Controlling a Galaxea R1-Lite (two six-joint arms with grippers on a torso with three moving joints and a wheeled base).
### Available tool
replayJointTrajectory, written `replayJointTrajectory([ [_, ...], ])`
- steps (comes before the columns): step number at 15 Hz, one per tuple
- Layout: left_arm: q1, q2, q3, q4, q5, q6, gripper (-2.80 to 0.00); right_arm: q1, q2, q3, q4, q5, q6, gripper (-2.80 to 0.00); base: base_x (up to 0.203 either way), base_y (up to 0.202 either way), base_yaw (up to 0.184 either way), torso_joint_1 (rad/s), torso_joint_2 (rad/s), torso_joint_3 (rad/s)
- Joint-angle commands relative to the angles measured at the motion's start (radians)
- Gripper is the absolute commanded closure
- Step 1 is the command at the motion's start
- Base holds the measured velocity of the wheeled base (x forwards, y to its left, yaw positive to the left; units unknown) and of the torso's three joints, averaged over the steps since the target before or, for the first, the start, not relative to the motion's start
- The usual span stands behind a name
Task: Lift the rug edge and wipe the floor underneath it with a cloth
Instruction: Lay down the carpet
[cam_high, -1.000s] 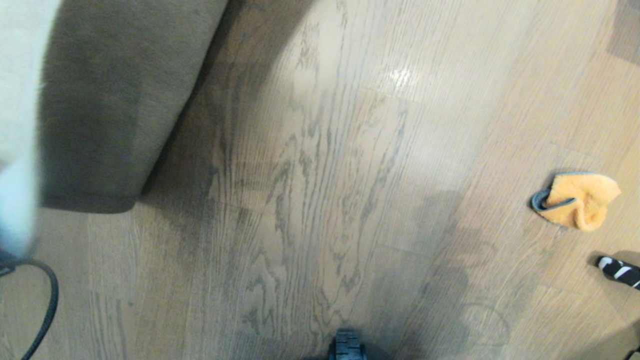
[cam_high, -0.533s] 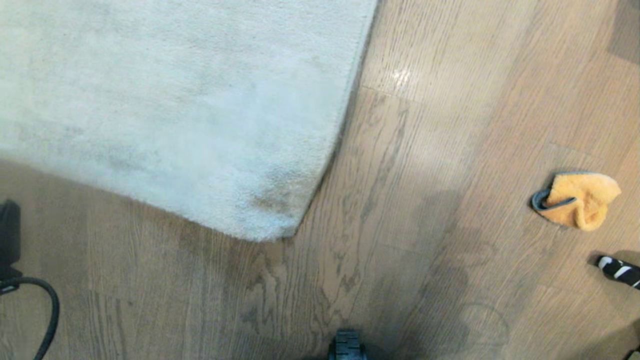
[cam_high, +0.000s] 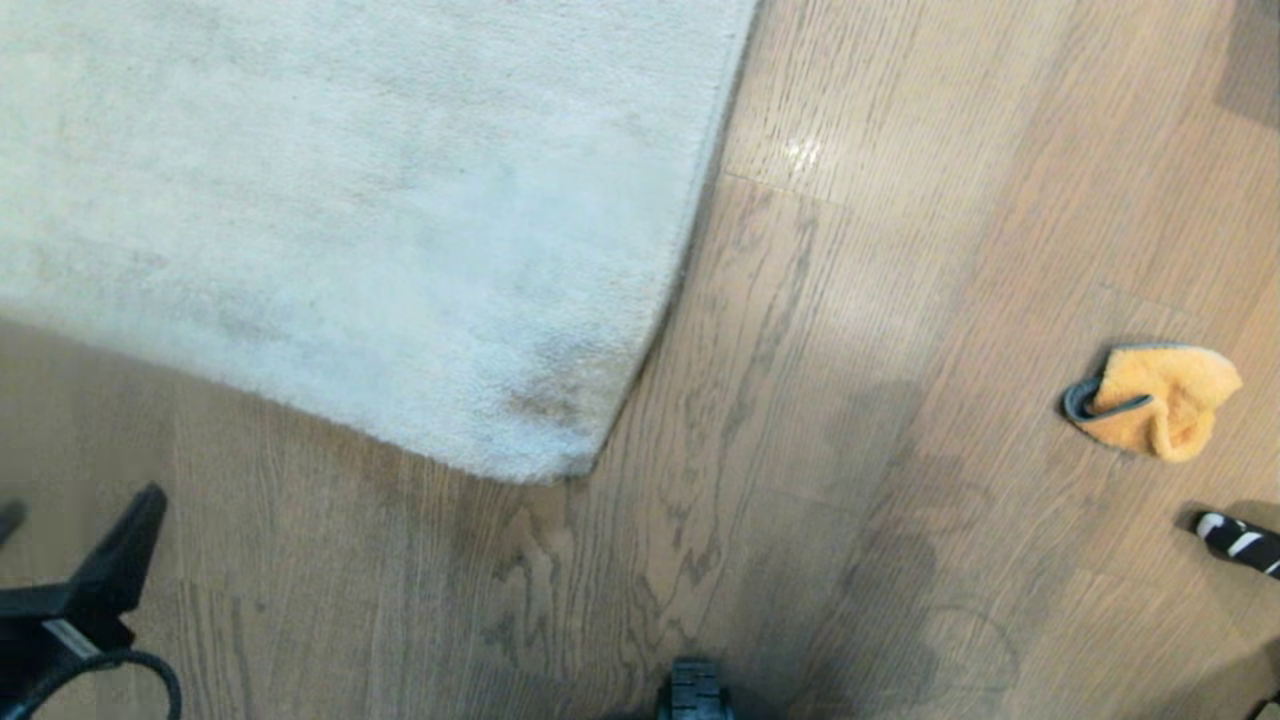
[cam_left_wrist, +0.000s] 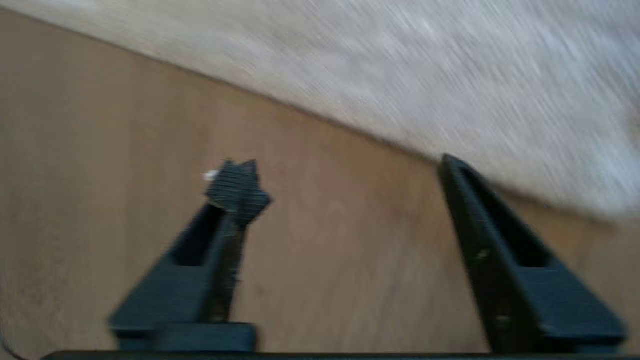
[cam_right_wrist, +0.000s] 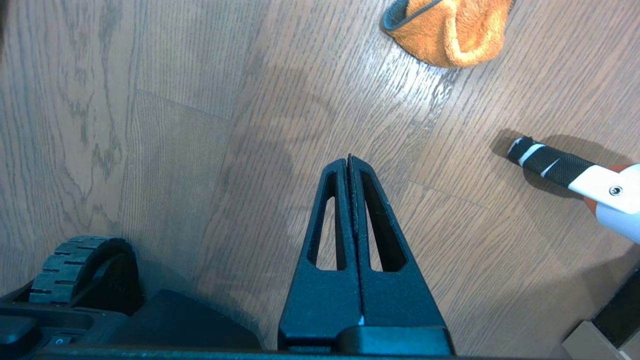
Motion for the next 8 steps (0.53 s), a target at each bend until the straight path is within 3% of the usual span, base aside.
replayJointTrajectory([
  [1,-0.101,-0.059,-0.003,0.114,-0.004,-0.001,0.0,0.0,0.002,0.0,-0.001,0.0,0.0,0.0,0.0,0.0,0.0,0.0,0.0,0.0],
  [4,-0.192,-0.069,0.0,0.233,-0.024,-0.003,0.0,0.0,0.0,0.0,-0.001,0.0,0.0,0.0,0.0,0.0,0.0,0.0,0.0,0.0],
  [8,-0.213,-0.062,-0.047,0.523,-0.186,-0.062,0.0,0.0,0.002,0.0,-0.001,0.0,0.0,0.0,0.0,0.0,0.0,0.0,0.0,0.0],
])
